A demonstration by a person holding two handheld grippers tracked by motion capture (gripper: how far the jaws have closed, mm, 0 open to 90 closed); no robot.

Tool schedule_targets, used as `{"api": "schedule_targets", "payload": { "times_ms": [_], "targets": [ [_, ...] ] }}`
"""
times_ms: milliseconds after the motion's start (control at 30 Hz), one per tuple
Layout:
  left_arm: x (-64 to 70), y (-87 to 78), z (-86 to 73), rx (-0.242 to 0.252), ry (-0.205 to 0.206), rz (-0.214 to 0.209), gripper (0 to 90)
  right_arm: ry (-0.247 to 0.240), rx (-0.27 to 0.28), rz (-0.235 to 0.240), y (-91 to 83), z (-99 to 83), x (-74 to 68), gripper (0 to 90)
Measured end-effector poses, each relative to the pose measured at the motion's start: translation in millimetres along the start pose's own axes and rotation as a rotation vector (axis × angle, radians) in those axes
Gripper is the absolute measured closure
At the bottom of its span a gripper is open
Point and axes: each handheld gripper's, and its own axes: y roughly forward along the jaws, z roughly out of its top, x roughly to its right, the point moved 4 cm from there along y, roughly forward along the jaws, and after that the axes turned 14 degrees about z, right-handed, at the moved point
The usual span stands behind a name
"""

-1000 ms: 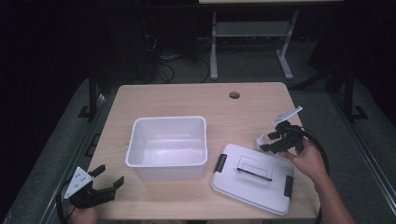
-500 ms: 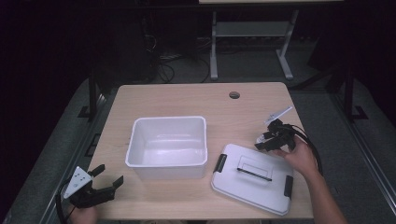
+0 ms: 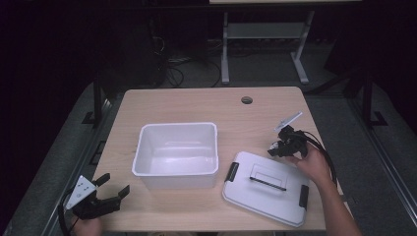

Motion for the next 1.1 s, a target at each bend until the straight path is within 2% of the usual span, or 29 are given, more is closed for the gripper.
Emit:
{"api": "schedule_targets", "payload": {
  "times_ms": [233,433,600,733,800,833,1067,1100],
  "targets": [
    [1.1,0.1,0.1,-0.003,0.008,-0.003,13.0,-0.022,-0.014,-0.007,-1.9,0.1,-3.5,59.8],
    [1.1,0.5,0.0,-0.004,0.006,-0.005,13.0,-0.028,0.010,-0.016,-13.8,5.4,-11.1,59.8],
    [2.4,1.1,0.1,-0.006,0.012,-0.006,13.0,-0.047,0.038,-0.013,-26.8,12.5,-21.4,59.8],
    [2.7,1.1,0.1,-0.006,0.012,-0.004,13.0,-0.076,0.064,0.008,-40.6,21.7,-36.4,59.8],
    [2.6,1.2,0.0,-0.006,0.013,-0.004,13.0,-0.076,0.067,0.014,-42.1,22.9,-38.6,59.8],
    [2.7,1.2,0.0,-0.006,0.014,-0.005,13.0,-0.085,0.067,0.021,-46.1,26.1,-45.3,59.8],
    [2.5,1.1,0.0,-0.006,0.013,-0.003,13.0,-0.103,0.077,0.044,-53.1,32.7,-61.3,59.9],
    [2.6,1.0,0.1,-0.005,0.014,-0.004,13.0,-0.106,0.082,0.055,-55.7,34.9,-67.2,59.8]
  ]
}}
